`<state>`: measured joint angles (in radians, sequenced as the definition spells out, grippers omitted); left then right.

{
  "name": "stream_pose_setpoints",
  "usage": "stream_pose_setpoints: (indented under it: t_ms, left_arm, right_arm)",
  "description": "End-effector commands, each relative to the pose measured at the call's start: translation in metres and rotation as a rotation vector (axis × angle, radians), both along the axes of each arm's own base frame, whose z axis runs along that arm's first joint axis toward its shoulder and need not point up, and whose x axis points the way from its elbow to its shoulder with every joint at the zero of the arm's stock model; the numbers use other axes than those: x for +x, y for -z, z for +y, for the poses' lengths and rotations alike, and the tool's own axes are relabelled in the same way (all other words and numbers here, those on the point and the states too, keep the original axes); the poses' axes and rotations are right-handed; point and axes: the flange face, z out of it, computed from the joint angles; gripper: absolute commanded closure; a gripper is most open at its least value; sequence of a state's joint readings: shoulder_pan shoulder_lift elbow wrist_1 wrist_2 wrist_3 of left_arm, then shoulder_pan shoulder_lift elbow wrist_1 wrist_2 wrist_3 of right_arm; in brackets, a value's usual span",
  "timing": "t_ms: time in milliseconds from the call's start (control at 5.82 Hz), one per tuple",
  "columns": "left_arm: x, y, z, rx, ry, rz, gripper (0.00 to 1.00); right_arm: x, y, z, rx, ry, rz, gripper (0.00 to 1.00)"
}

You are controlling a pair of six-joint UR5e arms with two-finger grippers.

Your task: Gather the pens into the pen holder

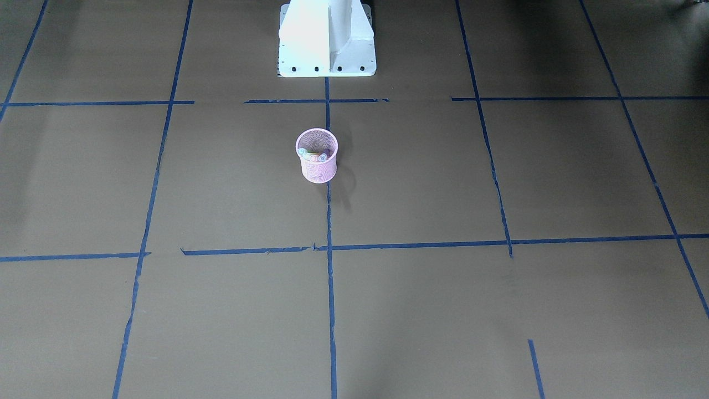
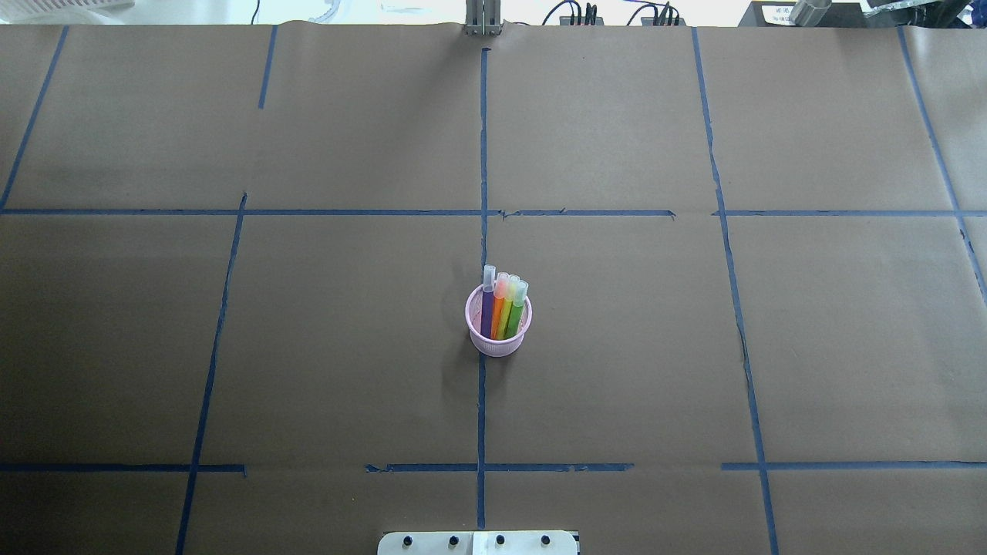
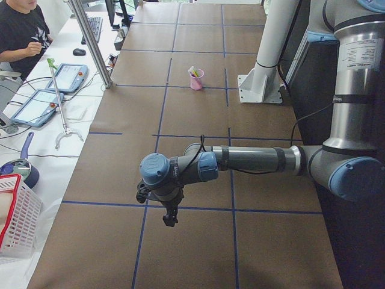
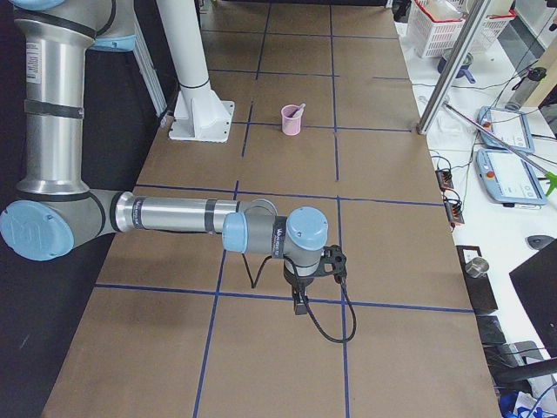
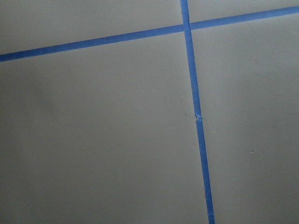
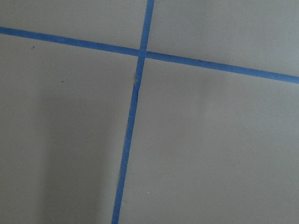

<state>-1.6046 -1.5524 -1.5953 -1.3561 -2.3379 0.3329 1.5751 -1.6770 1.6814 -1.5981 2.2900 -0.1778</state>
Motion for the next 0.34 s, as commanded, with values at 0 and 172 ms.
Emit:
stream_pose_setpoints:
  t_ms: [0,172]
  left_arm:
    - [0.0000,0.0000,0.0000,0.000,0.000,0.000,0.00]
    - [-0.0009,-0.0001,0.0001,0.001,-0.003,-0.012,0.00]
  right_arm:
    - [-0.0021,0.0021,-0.0025,0.028,0.008,0.007,0.00]
    - [-0.0012,-0.0007,-0.0015,0.024,0.010,0.018,0.00]
